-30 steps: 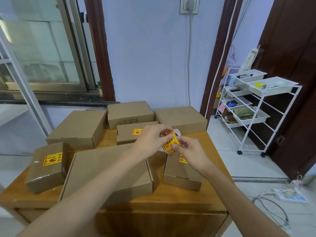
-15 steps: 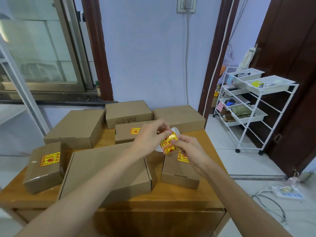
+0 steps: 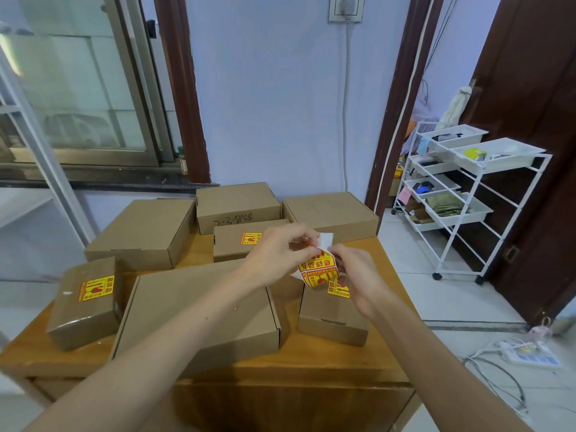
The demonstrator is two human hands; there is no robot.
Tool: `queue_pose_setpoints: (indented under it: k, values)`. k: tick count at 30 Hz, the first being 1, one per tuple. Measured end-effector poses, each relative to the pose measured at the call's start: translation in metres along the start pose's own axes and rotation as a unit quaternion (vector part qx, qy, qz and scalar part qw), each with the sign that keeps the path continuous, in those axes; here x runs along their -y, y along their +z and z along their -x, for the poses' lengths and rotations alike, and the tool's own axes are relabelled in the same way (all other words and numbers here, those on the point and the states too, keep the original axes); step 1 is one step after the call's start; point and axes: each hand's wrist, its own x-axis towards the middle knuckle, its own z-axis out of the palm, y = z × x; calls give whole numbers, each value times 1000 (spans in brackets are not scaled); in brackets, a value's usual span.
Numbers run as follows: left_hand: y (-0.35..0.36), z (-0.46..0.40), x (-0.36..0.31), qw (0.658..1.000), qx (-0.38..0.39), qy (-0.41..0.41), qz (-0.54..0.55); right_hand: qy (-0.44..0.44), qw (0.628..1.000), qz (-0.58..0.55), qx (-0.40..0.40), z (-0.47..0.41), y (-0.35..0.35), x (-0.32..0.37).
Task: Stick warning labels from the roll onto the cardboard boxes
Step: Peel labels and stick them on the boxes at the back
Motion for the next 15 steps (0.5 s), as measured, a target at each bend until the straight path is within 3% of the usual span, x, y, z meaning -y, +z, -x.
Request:
queue_pose_setpoints:
  k: [6, 15]
  values:
    - [5, 2, 3, 999, 6, 26, -27, -6, 997, 16, 73, 0, 8, -5]
    - [2, 1, 2, 999, 13, 39, -28, 23, 995, -23, 93, -2, 9, -2]
